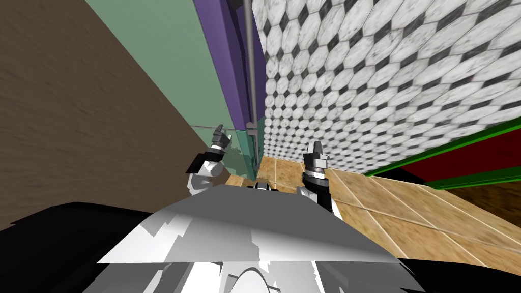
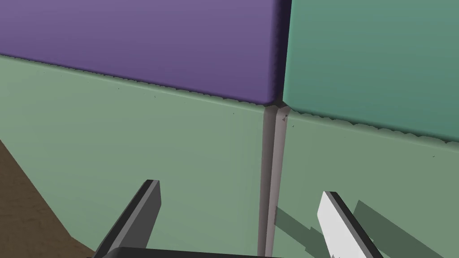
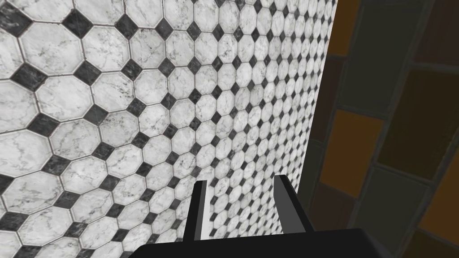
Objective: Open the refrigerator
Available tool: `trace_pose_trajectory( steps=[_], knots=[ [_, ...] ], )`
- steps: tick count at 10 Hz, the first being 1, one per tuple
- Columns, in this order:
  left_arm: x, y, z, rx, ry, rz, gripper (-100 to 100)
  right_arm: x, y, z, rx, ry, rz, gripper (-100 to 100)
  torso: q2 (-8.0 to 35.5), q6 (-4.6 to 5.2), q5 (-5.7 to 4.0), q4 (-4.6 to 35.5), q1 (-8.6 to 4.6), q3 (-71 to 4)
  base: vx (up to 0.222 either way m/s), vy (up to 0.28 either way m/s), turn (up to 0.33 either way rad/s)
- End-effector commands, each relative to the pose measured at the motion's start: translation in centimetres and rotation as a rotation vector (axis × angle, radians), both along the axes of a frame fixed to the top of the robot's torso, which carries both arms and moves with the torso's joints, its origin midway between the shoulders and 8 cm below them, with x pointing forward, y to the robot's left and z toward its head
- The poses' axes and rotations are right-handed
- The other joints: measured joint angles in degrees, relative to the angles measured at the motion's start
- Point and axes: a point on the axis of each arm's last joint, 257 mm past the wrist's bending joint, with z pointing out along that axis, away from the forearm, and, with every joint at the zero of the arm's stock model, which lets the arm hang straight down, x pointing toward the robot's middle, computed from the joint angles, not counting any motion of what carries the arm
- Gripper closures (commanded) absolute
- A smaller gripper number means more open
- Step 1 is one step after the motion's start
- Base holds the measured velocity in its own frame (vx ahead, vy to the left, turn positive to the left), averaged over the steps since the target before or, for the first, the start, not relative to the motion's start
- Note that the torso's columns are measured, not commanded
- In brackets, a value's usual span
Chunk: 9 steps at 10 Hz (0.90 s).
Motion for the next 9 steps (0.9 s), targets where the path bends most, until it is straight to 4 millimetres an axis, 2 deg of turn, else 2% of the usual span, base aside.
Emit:
trace_pose_trajectory(
  steps=[1,9],
  knots=[
    [0.8,-0.1,-0.6,-0.017,0.045,-0.018,-100,0.0,0.0,0.0,0.000,0.000,0.000,0,0.0,0.02,-0.01,0.0,-0.04,0.0,0.023,-0.064,0.078],
    [2.6,-0.7,-1.9,-0.062,0.153,-0.075,-100,0.0,0.0,0.0,0.000,0.000,0.000,0,-0.5,0.41,-0.14,-0.3,-0.52,-0.3,0.031,-0.069,0.096]
  ],
)
